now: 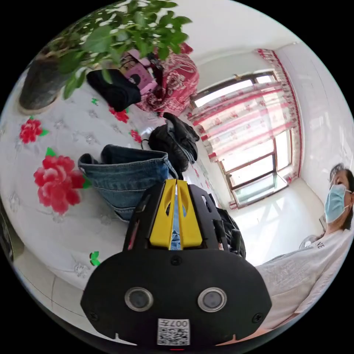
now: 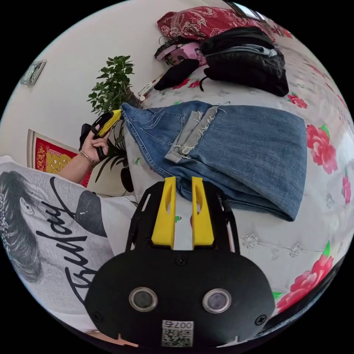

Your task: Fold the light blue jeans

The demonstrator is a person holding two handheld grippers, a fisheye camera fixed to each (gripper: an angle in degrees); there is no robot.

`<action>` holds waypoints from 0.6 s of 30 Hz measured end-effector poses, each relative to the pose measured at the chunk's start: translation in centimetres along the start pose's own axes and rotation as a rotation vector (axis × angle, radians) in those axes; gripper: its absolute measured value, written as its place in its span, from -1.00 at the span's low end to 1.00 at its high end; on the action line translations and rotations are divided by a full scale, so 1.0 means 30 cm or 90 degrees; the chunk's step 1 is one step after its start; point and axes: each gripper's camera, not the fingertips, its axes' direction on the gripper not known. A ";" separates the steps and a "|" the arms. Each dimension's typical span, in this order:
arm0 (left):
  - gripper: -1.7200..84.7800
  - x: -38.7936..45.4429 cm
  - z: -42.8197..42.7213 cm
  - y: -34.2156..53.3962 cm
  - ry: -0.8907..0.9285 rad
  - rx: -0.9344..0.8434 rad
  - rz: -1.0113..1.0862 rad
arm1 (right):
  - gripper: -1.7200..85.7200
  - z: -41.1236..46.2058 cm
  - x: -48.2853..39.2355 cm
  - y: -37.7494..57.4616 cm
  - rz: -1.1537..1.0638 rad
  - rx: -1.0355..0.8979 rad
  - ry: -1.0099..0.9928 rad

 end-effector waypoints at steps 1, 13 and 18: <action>-0.98 0.067 0.064 -0.024 0.018 -0.026 0.055 | -0.82 -0.025 0.028 0.022 0.031 0.012 0.015; -0.84 0.606 1.087 0.331 0.128 -0.515 0.408 | -0.77 -0.269 0.297 0.165 0.325 0.255 0.067; -0.83 0.345 1.010 0.352 0.077 -0.500 0.342 | -0.75 -0.275 0.378 0.114 0.349 0.252 0.068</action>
